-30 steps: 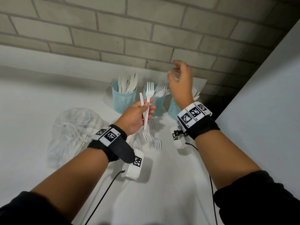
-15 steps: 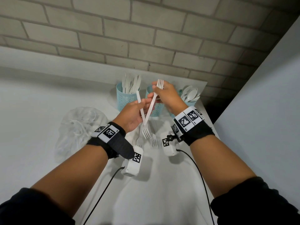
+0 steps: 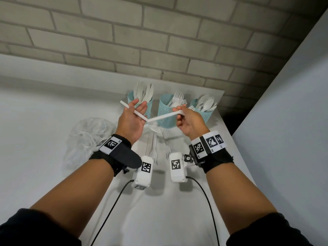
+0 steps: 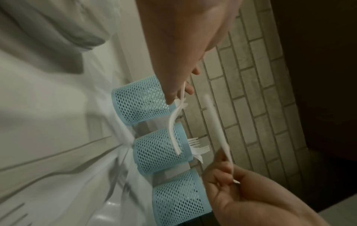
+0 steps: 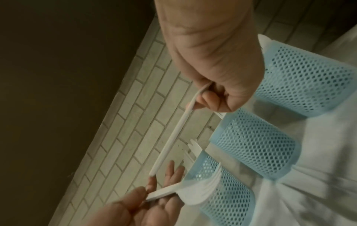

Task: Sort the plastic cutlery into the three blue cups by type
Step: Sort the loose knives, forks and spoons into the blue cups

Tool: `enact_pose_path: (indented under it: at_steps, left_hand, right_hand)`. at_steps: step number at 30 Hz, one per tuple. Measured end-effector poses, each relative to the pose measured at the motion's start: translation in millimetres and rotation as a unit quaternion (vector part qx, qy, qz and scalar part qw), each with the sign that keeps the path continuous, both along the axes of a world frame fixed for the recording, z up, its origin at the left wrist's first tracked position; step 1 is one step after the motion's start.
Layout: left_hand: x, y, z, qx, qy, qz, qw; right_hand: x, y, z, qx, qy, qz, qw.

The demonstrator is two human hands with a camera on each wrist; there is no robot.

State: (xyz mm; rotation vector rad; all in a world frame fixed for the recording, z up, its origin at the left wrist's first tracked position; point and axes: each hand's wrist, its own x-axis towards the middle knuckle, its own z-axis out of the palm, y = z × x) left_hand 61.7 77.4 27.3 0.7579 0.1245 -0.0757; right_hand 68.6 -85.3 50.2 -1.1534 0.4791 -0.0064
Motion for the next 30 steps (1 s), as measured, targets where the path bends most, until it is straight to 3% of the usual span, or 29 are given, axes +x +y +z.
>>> enact_pose_path:
  at_steps: [2,5,9,11,16,19,21,26,30]
  left_hand:
    - [0.6,1.2,0.6,0.007,0.001,0.006,1.0]
    - [-1.1,-4.2,3.4,-0.002,0.004,-0.007,1.0]
    - [-5.7,-14.4,5.3,-0.039,0.002,-0.02,0.999]
    - [-5.6,-11.9,2.9,-0.053,0.001,-0.01,0.999]
    - [-3.1,-6.3,0.0,-0.089,-0.001,0.013,0.996]
    - [-5.2,-12.1,0.5,-0.061,-0.011,-0.007,0.998]
    - [-7.1,-14.6,1.1,-0.043,-0.016,-0.015,0.999]
    - [-7.0,-7.6,2.2,-0.02,0.003,-0.005,1.0]
    - [-8.8,-15.8,-1.4,0.061,0.034,-0.03,0.997]
  right_hand:
    - [-0.2,-4.3,5.9,0.021,-0.046,-0.053,0.997]
    - [-3.6,2.5,9.1,0.066,-0.096,-0.058,0.991]
    - [-15.1,27.7,-3.1,-0.121,-0.048,-0.037,0.991]
    - [-19.8,32.0,-10.5,-0.168,-0.032,-0.019,0.985]
    - [-26.6,33.6,-21.2,-0.052,0.064,0.087,0.993]
    - [-26.1,39.0,-27.0,0.04,0.042,0.108,0.992]
    - [-23.5,38.7,-27.7,0.046,0.005,0.087,0.995]
    - [-9.2,10.5,-22.9,-0.096,-0.08,0.026,0.992]
    - [0.6,-1.5,-22.0,-0.145,-0.105,-0.009,0.984]
